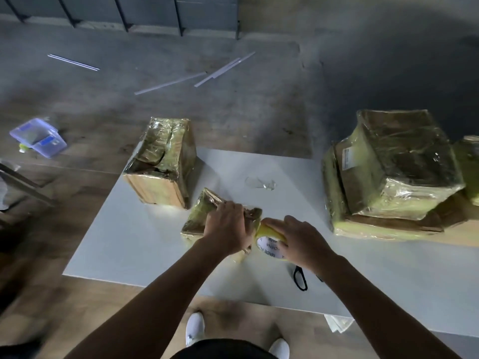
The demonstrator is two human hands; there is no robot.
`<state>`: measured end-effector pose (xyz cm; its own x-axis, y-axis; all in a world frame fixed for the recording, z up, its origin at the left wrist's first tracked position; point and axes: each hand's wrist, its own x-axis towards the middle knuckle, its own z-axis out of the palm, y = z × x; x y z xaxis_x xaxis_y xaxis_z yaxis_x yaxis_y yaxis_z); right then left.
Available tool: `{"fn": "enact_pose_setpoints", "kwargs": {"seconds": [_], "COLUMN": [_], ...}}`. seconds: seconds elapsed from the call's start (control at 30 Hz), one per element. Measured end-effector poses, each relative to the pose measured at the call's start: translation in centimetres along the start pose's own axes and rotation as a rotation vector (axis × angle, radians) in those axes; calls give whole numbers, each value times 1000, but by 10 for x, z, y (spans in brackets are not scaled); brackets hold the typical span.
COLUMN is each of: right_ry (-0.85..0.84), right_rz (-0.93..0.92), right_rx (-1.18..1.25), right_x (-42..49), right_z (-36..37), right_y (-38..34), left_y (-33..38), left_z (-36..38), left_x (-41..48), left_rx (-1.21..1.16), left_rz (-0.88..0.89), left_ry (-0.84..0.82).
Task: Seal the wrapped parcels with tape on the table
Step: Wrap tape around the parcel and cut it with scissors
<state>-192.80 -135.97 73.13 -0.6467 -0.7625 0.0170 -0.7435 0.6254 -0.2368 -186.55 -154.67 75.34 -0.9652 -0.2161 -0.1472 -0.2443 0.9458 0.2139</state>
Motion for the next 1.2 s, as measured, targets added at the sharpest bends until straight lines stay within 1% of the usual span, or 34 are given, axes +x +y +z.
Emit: {"fn": "enact_pose_setpoints", "kwargs": {"seconds": [0.1, 0.13, 0.23, 0.3, 0.37, 0.4, 0.47, 0.53, 0.6, 0.67, 0.77, 0.87, 1.0, 1.1, 1.2], "right_ry": [-3, -12, 34, 81, 115, 91, -22, -130, -188, -220, -250, -245, -224, -189, -127], "right_rz": [49, 70, 101, 111, 114, 115, 98, 120, 132, 123, 110, 115, 133, 134, 107], "right_rx": [87, 162, 455, 548, 495, 440, 286, 221, 178, 105, 77, 94, 129, 177, 229], "right_x": [3, 2, -9, -17, -23, -27, -36, -46, -45, -33, -16, -8, -7, -8, -5], "right_z": [2, 6, 20, 26, 24, 21, 17, 18, 25, 31, 40, 47, 42, 32, 20], "right_y": [-4, -4, -3, -1, 4, 8, 17, 20, 19, 12, -2, -10, -11, -10, -15], "left_y": [8, 9, 5, 0, -1, -1, 1, 1, 5, 13, 26, 33, 37, 34, 24], "left_z": [0, 0, 0, -1, -1, -1, -3, -2, -4, -3, -5, -3, -5, -14, -31], "left_x": [4, 4, 10, 12, 14, 15, 16, 17, 19, 18, 17, 14, 9, 5, 4], "left_rx": [67, 66, 26, 6, 1, 5, 5, -12, 37, 108, 205, 272, 365, 332, 225], "left_rz": [-93, -113, -146, -146, -145, -146, -148, -157, -166, -183, -228, -266, -184, -148, -136], "left_ry": [-29, -26, -46, -91, -121, -129, -126, -126, -115, -136, -170, -125, -120, -136, -86]}}
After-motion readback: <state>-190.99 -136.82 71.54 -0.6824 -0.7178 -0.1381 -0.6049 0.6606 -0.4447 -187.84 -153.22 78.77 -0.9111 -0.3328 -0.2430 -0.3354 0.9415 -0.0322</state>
